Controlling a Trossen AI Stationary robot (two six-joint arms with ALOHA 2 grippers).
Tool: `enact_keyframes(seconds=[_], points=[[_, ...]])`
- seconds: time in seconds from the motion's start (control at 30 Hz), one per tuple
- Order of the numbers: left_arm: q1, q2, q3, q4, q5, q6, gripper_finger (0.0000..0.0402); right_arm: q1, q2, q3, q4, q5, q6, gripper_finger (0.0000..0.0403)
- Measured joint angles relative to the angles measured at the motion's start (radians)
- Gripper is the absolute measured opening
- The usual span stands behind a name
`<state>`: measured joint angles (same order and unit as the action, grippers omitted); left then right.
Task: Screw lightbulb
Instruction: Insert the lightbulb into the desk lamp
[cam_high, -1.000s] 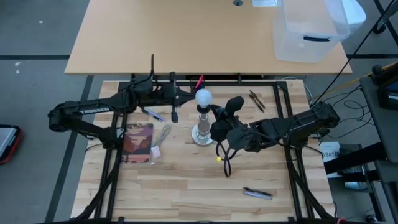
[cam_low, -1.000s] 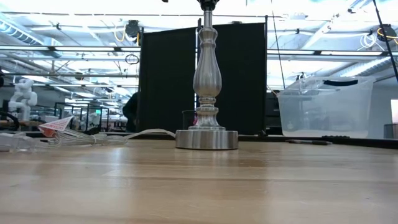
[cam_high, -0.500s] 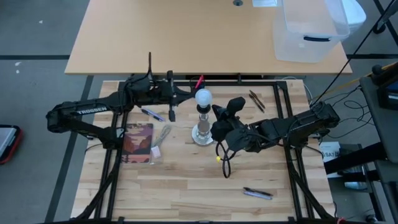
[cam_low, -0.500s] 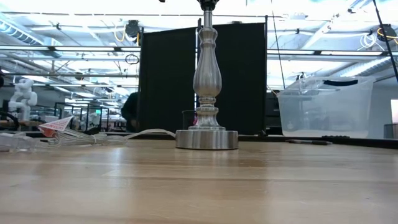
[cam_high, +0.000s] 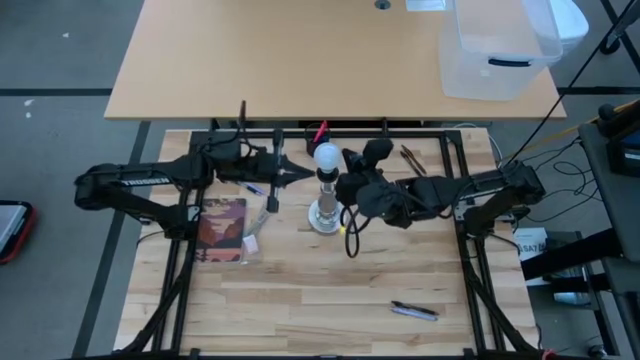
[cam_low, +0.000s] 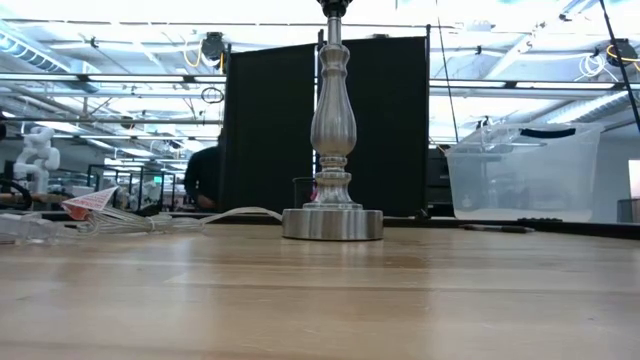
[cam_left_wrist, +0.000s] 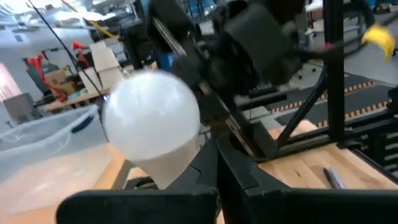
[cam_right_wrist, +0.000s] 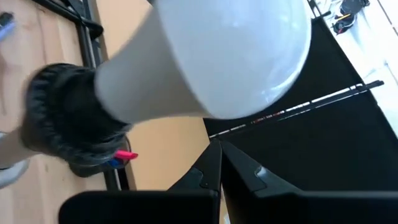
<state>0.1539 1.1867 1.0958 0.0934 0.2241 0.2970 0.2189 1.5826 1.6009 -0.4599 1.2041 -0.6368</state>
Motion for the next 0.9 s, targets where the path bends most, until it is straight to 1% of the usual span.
enact_keyframes(seconds=[0.2, 0.33, 0.47, 0.67, 0.9], points=[[0.003, 0.028, 0.0, 0.053, 0.0, 0.0, 0.0, -0.017, 0.0, 0.0, 0.101, -0.031, -0.096, 0.0], [0.015, 0.032, 0.0, 0.05, 0.0, 0.0, 0.0, -0.016, 0.0, 0.0, 0.113, -0.049, -0.122, 0.0], [0.038, 0.031, 0.0, 0.058, 0.002, -0.005, 0.0, -0.01, 0.0, 0.0, 0.11, -0.068, -0.113, 0.0], [0.059, 0.031, 0.0, 0.05, 0.013, -0.007, 0.0, 0.011, 0.0, 0.0, 0.104, -0.055, -0.105, 0.0], [0.075, 0.03, 0.0, 0.046, 0.013, -0.008, 0.0, 0.032, -0.002, 0.0, 0.043, -0.056, -0.032, 0.0]])
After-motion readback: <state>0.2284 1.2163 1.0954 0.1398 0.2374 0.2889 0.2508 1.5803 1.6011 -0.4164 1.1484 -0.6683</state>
